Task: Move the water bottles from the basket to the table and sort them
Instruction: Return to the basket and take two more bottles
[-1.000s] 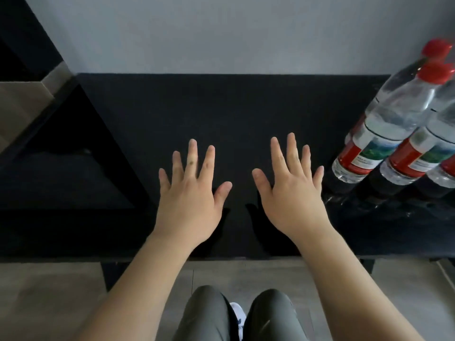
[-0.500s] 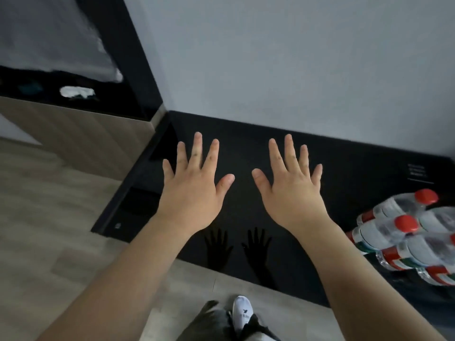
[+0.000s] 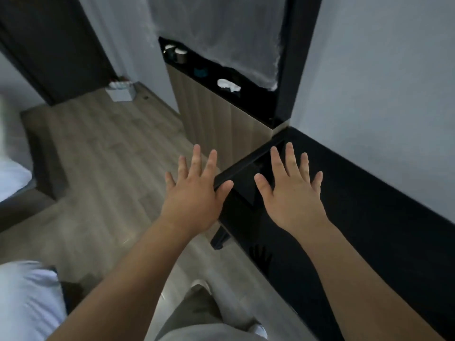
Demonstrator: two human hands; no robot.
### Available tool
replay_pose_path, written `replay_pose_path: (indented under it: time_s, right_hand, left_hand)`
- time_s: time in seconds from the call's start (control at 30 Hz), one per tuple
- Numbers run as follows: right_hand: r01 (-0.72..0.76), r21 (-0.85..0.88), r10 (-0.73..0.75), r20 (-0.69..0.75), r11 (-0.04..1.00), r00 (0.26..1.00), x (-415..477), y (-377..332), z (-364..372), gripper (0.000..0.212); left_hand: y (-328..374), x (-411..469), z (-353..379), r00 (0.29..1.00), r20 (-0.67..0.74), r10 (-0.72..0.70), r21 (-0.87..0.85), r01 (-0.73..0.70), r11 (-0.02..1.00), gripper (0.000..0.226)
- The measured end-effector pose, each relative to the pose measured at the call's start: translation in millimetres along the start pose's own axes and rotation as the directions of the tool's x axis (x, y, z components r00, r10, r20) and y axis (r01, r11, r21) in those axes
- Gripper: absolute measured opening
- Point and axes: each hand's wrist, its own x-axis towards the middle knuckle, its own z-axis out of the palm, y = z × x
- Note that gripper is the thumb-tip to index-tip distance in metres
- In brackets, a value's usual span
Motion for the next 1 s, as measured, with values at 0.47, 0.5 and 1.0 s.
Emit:
replay_pose_path:
  time_s: [0.47, 0.5, 1.0]
  right_hand:
    - [0.283, -0.035, -0.280, 0.085, 0.958, 0.956, 104, -193, 64, 0.073]
    - [0.290, -0.030, -0.286, 0.087, 0.957, 0.954, 114, -211, 72, 0.073]
    - [0.336, 0.008, -0.333, 0.160, 0.942, 0.929, 249, -440, 150, 0.073]
  left_hand:
    - [-207, 25, -23, 0.950, -0.044, -0.308, -0.121, 0.301, 0.946, 0.078]
    - [-226, 32, -25, 0.948, -0.043, -0.317, -0.118, 0.310, 0.943, 0.078]
    - [-455, 122, -83, 0.913, -0.033, -0.407, -0.074, 0.404, 0.912, 0.078]
